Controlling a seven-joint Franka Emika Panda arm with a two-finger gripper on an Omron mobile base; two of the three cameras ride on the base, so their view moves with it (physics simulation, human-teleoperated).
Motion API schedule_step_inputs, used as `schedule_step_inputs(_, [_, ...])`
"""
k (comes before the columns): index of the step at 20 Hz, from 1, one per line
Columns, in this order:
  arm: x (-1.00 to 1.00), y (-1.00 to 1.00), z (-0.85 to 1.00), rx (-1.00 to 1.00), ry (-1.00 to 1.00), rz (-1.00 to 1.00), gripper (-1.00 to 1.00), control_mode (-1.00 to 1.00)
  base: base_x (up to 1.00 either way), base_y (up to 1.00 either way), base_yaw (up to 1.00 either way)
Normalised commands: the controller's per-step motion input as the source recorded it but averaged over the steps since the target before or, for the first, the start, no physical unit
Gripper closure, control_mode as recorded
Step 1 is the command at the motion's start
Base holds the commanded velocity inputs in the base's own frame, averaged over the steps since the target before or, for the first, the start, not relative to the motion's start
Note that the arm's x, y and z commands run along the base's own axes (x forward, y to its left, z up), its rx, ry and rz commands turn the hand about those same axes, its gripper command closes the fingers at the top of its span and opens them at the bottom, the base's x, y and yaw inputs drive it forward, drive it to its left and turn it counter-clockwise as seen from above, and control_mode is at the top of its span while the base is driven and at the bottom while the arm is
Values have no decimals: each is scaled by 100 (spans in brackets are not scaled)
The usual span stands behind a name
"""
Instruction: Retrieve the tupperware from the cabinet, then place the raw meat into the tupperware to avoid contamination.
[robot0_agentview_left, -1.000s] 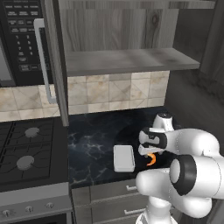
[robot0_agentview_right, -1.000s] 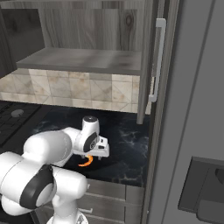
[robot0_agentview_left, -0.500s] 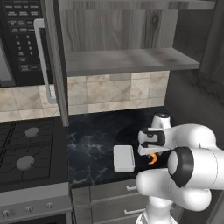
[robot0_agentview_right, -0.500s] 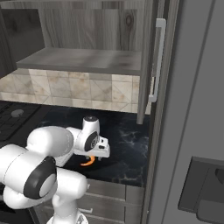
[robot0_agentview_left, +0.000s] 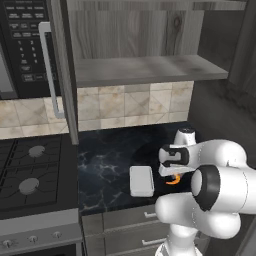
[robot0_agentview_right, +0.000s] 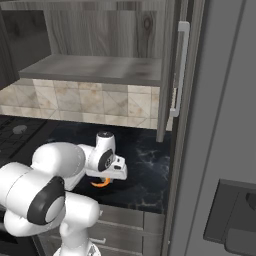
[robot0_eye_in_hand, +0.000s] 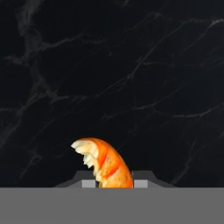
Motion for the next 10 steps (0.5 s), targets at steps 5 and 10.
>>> schedule_step_inputs(5, [-7,10,34,1,-8,0,100,-100,0,0,0])
schedule_step_inputs(10, [-3,22,60,1,-7,0,100,-100,0,0,0])
